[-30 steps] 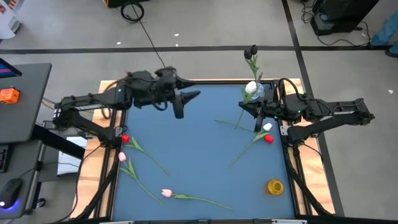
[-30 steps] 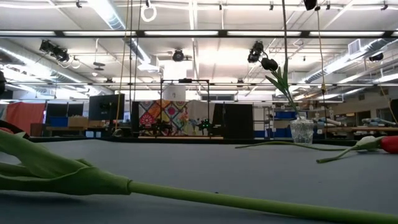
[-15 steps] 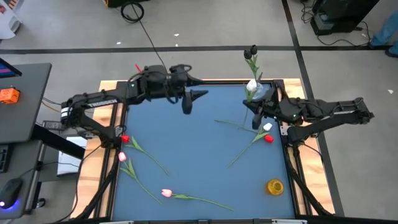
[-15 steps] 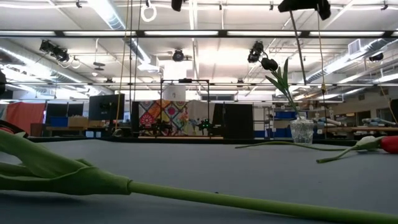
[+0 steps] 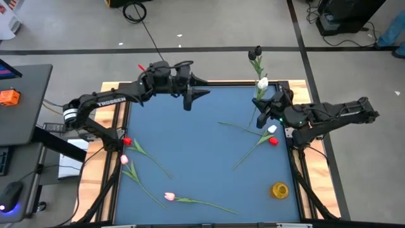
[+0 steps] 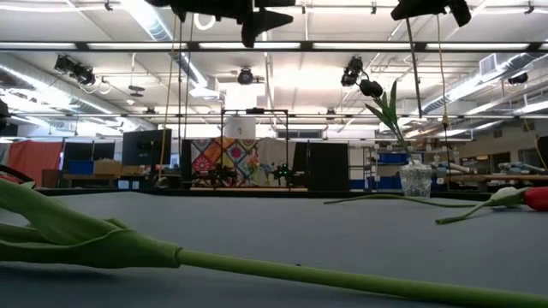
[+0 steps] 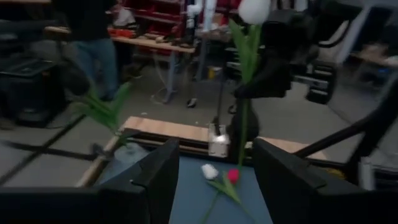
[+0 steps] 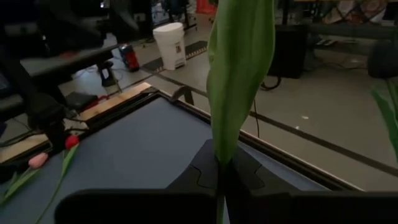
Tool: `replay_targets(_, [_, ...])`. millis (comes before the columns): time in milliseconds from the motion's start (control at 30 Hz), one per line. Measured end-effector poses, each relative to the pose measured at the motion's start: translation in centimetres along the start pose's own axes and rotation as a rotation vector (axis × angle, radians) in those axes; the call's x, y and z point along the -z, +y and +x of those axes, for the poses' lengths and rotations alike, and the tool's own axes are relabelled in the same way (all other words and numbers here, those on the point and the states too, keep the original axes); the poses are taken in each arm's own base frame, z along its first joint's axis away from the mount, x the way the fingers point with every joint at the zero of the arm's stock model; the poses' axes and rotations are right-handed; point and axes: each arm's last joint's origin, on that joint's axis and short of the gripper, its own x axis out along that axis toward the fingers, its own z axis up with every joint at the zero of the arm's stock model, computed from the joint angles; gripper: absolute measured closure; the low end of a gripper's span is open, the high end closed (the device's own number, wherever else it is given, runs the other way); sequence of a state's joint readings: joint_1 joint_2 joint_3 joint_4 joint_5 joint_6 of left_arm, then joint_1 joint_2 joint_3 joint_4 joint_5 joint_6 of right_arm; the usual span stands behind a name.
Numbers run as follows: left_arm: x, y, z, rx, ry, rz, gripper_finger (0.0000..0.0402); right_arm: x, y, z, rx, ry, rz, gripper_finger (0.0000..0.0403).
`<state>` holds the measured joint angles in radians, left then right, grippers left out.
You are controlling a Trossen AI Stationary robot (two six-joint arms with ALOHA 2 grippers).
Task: Sort flowers into vase by color
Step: Put the left white tulip into the transparent vase
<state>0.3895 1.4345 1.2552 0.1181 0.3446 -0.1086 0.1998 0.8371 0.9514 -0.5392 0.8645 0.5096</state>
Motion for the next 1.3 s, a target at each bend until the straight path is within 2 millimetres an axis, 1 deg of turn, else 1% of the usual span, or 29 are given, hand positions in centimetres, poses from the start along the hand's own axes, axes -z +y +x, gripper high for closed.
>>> replay_targets(133, [0.6, 0.1, 0.0, 0.023, -0.011, 0.022, 0.0194, 0.0, 0.0, -0.2, 0.035, -0.026, 0.011, 0.0390])
replay_targets(300, [0.6, 0.1, 0.0, 0.023, -0.014, 0.101, 0.0194, -0.2, -0.3, 0.0, 0.104, -0.059, 0.042, 0.0390])
replay_targets(400, [0.4, 0.0, 0.0, 0.020, -0.024, 0.113, 0.0194, -0.3, -0.6, 0.3, 0.157, -0.079, 0.050, 0.0390])
replay_targets(600, [0.3, 0.1, 0.0, 0.017, -0.024, 0.111, 0.0194, -0.2, -1.4, 1.1, 0.324, -0.119, 0.034, 0.0390])
replay_targets(800, [0.4, 0.1, 0.0, 0.016, -0.022, 0.106, 0.0194, -0.4, -3.4, 2.1, 0.525, -0.137, 0.011, 0.0390])
replay_targets(1067, [0.4, 0.0, 0.0, 0.018, -0.021, 0.102, 0.0194, -1.9, -7.0, 4.1, 0.792, -0.171, -0.006, 0.0390])
replay_targets(1133, [0.4, 0.0, 0.0, 0.018, -0.020, 0.102, 0.0193, -1.9, -7.8, 5.0, 0.823, -0.197, 0.015, 0.0390])
replay_targets(1233, [0.4, 0.0, 0.0, 0.018, -0.021, 0.102, 0.0193, -1.9, -9.4, 6.6, 0.785, -0.248, 0.011, 0.0390])
replay_targets(1300, [0.4, 0.0, 0.0, 0.018, -0.021, 0.102, 0.0193, -1.6, -10.6, 7.3, 0.797, -0.290, 0.011, 0.0390])
